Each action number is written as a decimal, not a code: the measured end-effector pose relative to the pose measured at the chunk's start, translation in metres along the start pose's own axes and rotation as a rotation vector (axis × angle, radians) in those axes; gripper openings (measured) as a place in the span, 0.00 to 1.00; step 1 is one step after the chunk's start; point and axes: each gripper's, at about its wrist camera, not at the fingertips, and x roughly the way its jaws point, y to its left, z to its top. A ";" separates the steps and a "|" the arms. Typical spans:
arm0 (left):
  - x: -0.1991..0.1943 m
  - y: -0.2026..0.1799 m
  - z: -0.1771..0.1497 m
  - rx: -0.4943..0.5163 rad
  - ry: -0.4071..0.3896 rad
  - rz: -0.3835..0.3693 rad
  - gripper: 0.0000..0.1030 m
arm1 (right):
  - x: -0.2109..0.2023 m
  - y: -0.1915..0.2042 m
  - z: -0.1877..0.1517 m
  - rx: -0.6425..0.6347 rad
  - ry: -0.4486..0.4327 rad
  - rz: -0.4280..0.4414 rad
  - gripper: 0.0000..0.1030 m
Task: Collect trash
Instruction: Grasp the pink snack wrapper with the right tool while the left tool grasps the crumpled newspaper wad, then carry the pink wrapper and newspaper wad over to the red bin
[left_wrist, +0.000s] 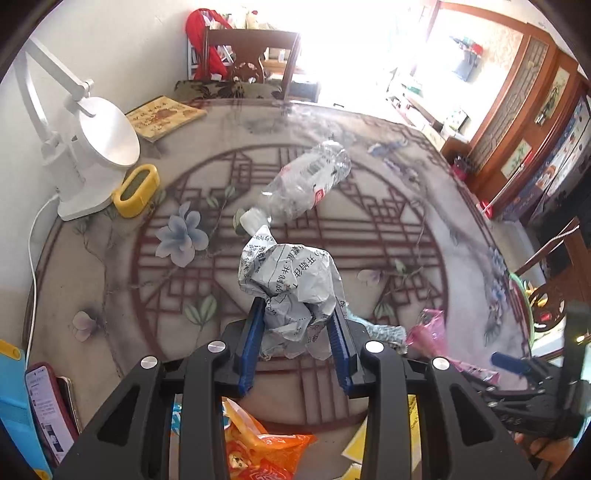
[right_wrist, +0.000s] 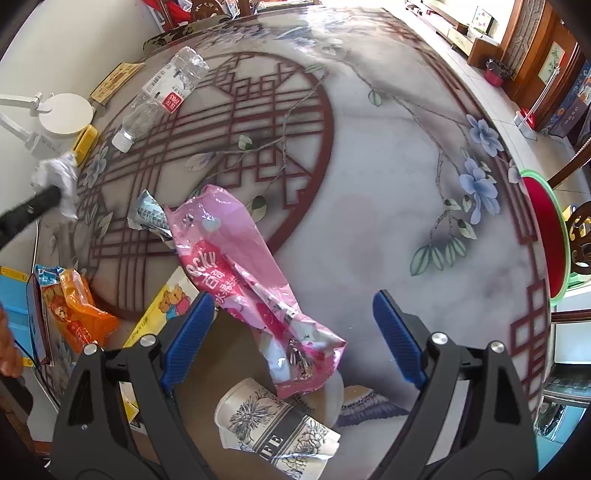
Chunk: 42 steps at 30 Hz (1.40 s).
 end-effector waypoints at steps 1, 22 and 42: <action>-0.001 0.000 0.001 -0.002 -0.002 -0.002 0.31 | 0.002 0.001 0.000 -0.008 0.005 -0.003 0.80; -0.024 -0.004 -0.004 -0.062 -0.059 -0.030 0.31 | -0.006 0.032 0.021 -0.146 -0.031 0.042 0.17; -0.037 -0.149 0.020 0.072 -0.141 -0.061 0.31 | -0.118 -0.057 0.031 -0.085 -0.282 0.050 0.17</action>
